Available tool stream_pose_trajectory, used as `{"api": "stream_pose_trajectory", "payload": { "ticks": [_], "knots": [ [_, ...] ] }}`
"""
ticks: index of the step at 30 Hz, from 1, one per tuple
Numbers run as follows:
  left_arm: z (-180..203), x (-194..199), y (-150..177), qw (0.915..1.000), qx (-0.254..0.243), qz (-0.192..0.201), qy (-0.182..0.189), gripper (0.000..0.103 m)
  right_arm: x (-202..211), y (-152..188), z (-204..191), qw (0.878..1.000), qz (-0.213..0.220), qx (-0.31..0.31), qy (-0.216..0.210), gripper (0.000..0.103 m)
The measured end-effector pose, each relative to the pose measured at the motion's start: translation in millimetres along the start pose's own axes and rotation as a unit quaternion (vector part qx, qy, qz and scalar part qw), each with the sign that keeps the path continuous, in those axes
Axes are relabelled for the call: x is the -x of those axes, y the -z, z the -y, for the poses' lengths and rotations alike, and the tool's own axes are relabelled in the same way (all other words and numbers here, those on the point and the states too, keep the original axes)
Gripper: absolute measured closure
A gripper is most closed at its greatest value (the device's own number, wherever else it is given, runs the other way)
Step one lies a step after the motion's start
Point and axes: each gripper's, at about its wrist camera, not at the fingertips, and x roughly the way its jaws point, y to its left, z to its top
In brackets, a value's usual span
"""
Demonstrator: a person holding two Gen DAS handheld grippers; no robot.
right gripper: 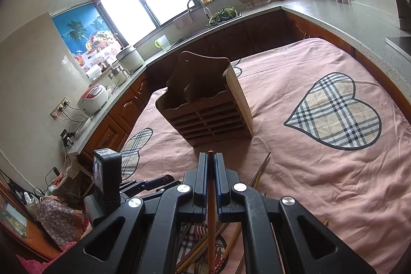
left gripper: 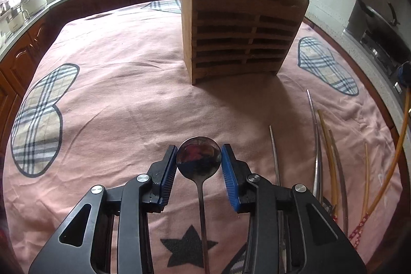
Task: Organize utensils
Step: 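Lift the spoon with the left tool toward the wooden holder while the right tool carries the chopstick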
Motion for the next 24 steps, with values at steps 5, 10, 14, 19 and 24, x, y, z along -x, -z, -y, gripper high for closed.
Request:
{"api": "stream_pose_trajectory", "payload": {
  "ticks": [5,10,14,19,24],
  "knots": [
    [-7.1,50.4,-2.9,0.9984,0.023,0.049,0.018,0.070,8.7,-4.8,-12.1,1.000,0.011,0.012,-0.011,0.098],
    [-9.5,86.8,1.4,0.9954,0.036,0.084,0.026,0.070,20.4,-10.3,-26.3,0.999,0.025,0.024,-0.019,0.098],
    [-10.5,102.1,6.5,0.9938,0.041,0.099,0.031,0.070,25.7,-10.7,-34.0,0.999,0.029,0.031,-0.022,0.098],
    [-11.9,119.7,8.0,0.9916,0.043,0.117,0.034,0.070,32.9,-12.1,-43.3,0.998,0.036,0.038,-0.025,0.098],
    [-14.0,133.7,4.2,0.9890,0.046,0.136,0.035,0.070,37.8,-18.4,-48.0,0.998,0.048,0.044,-0.022,0.098]
  ]
}}
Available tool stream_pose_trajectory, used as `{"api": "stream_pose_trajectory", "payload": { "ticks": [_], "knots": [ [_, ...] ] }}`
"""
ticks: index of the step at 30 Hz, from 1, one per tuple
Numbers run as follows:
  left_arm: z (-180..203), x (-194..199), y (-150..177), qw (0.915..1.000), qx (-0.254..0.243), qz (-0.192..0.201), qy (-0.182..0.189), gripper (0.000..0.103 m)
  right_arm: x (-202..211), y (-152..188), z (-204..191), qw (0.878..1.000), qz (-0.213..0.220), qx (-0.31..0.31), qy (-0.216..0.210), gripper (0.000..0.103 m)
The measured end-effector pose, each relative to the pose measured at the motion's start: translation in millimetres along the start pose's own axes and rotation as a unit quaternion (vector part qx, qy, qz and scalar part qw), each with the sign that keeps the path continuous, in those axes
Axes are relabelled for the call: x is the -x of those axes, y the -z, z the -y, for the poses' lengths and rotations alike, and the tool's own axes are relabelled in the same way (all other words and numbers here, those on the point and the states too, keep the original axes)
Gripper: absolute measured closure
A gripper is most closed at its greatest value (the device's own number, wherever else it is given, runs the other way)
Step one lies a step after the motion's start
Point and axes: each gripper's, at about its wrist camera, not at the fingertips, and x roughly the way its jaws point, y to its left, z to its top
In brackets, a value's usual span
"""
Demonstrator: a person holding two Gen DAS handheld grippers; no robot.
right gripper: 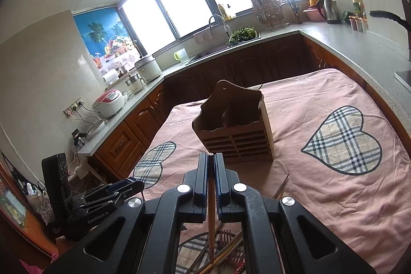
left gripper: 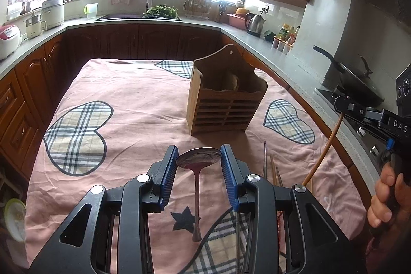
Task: Organize utensils
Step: 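Lift the spoon with the left tool toward the wooden holder while the right tool carries the chopstick, then lower the spoon into the holder and open the left tool while the right tool releases the chopstick there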
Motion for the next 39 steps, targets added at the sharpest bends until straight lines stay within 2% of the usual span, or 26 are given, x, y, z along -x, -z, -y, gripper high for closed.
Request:
{"api": "stream_pose_trajectory", "payload": {
  "ticks": [12,26,33,39],
  "knots": [
    [2.6,10.9,-33.7,0.9992,0.003,0.036,0.014,0.070,0.6,-28.7,1.0,1.000,0.029,0.008,0.008,0.098],
    [3.4,4.4,-137.2,0.9923,0.015,0.119,0.034,0.070,-18.6,-125.4,14.3,0.991,0.133,0.007,0.033,0.098],
    [-4.9,-26.2,-179.6,0.9872,0.046,0.147,0.039,0.070,-39.1,-162.8,28.0,0.983,0.177,0.000,0.047,0.098],
    [-16.6,-74.2,-179.9,0.9870,0.077,0.136,0.038,0.070,-81.3,-157.5,49.5,0.984,0.166,-0.006,0.064,0.098]
  ]
}}
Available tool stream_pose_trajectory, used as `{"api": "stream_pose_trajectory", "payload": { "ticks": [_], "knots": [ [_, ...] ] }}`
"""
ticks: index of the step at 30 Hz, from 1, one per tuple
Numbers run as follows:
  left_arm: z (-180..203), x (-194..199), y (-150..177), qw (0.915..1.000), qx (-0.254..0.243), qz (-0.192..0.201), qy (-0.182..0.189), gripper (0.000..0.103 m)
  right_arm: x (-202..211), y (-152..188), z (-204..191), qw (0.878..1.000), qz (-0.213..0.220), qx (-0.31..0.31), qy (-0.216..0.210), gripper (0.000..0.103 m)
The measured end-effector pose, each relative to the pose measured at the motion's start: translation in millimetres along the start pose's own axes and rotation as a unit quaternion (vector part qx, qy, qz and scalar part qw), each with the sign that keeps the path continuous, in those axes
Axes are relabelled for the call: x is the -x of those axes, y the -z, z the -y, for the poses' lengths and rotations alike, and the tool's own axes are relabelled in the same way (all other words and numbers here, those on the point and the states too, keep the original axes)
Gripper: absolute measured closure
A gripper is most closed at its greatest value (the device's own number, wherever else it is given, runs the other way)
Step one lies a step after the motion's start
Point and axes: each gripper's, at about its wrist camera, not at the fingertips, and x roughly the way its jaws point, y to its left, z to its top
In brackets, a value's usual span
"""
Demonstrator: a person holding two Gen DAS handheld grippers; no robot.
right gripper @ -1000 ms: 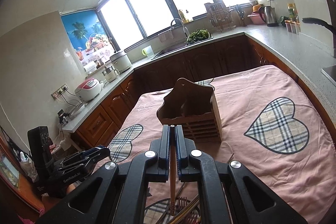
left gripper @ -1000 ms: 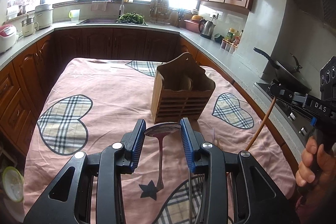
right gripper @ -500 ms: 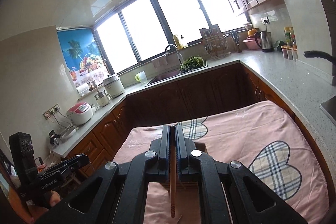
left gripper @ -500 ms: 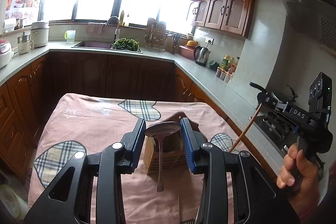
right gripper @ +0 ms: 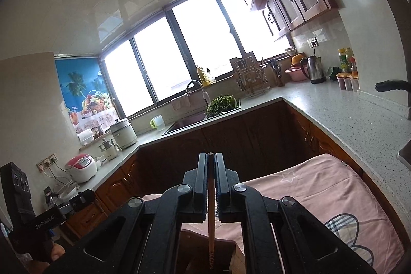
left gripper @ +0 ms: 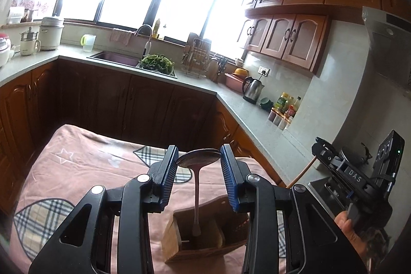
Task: Organize utensils
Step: 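Lower the spoon into the holder and open the left tool while the right tool releases the chopstick there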
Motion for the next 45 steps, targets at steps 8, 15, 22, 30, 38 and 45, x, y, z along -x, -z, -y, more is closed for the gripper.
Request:
{"api": "stream_pose_trajectory", "payload": {
  "ticks": [8,15,22,30,38,45],
  "knots": [
    [-19.9,-37.6,32.0,0.9995,0.024,-0.007,-0.019,0.070,-39.4,51.4,22.1,0.999,-0.032,-0.017,0.002,0.098],
    [-25.4,-54.2,57.0,0.9992,0.028,-0.020,-0.022,0.070,-45.7,71.0,24.3,0.999,-0.042,-0.010,0.014,0.098],
    [-20.7,-68.6,71.4,0.9983,0.018,-0.050,-0.023,0.070,-51.3,73.9,27.9,0.998,-0.064,-0.018,0.015,0.097],
    [-20.4,-71.6,71.9,0.9974,0.024,-0.064,-0.022,0.070,-53.6,75.9,27.5,0.996,-0.083,-0.019,0.011,0.093],
    [-20.1,-68.7,69.5,0.9968,0.024,-0.069,-0.030,0.049,-52.0,76.6,30.2,0.995,-0.093,-0.032,0.010,0.070],
    [-18.8,-60.6,70.5,0.9959,0.023,-0.081,-0.035,0.024,-43.0,74.9,34.0,0.994,-0.095,-0.061,-0.007,0.034]
  ]
}}
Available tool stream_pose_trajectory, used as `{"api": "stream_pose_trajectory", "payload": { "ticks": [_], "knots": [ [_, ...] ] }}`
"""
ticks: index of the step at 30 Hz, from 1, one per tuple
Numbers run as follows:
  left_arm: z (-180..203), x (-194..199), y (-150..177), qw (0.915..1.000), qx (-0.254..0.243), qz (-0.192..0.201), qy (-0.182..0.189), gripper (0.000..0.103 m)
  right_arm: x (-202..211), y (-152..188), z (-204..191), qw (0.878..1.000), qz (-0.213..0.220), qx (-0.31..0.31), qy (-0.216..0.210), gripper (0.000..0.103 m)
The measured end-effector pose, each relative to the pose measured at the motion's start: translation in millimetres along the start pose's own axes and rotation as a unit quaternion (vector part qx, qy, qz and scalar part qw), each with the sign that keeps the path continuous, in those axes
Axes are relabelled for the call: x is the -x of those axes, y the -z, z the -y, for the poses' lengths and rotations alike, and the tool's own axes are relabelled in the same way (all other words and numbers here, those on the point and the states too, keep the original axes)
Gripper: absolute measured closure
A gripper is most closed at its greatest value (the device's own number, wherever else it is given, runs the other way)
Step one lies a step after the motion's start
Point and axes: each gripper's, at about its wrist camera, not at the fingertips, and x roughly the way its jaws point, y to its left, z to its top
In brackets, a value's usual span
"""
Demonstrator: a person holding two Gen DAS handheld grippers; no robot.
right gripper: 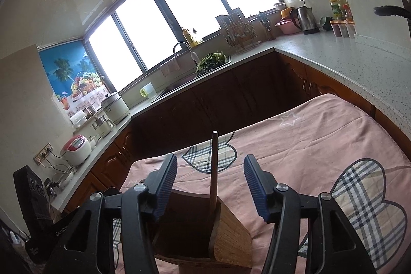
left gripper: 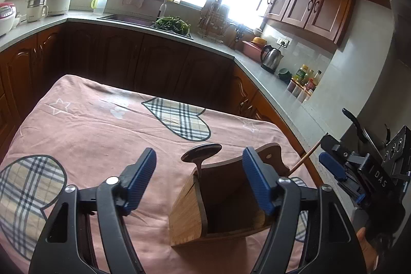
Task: Organize utensils
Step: 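Lower the spoon into the holder and open the left tool while the right tool releases the chopstick there, then move both tools back down over the remaining utensils on the cloth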
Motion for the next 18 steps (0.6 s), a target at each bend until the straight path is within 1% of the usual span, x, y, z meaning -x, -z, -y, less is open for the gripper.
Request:
{"api": "stream_pose_trajectory", "payload": {
  "ticks": [1,2,3,4,5,7,9,12,18],
  "knots": [
    [-0.5,4.4,1.3,1.0000,0.000,0.003,-0.001,0.019,2.8,-0.8,0.7,1.000,-0.001,-0.005,-0.004,0.025],
    [-0.8,9.4,2.9,1.0000,-0.001,0.007,-0.003,0.017,6.7,-0.6,1.3,1.000,0.000,-0.010,-0.007,0.021],
    [-1.3,14.1,4.6,0.9999,-0.003,0.008,-0.006,0.011,11.7,-0.6,1.6,1.000,0.002,-0.014,-0.010,0.015],
    [-1.9,18.4,6.4,0.9999,-0.003,0.007,-0.011,0.003,16.6,-0.3,1.5,1.000,0.003,-0.017,-0.011,0.013],
    [-3.1,23.2,8.3,0.9999,-0.001,0.006,-0.014,0.002,21.6,0.4,1.0,1.000,0.004,-0.019,-0.013,0.013],
    [-5.9,34.2,12.9,0.9999,0.001,0.005,-0.009,0.002,31.7,3.2,-0.1,1.000,0.000,-0.021,-0.018,0.013],
    [-7.7,44.5,18.3,0.9999,0.001,-0.001,-0.012,0.002,42.1,7.5,-1.0,0.999,-0.008,-0.024,-0.022,0.013],
    [-11.3,62.5,28.5,1.0000,0.006,-0.005,-0.003,0.002,59.5,15.5,-1.8,0.999,-0.019,-0.029,-0.026,0.013],
    [-11.4,96.3,51.7,0.9998,-0.007,-0.018,0.000,0.002,100.4,34.5,-3.8,0.999,-0.024,-0.023,-0.027,0.013]
  ]
}}
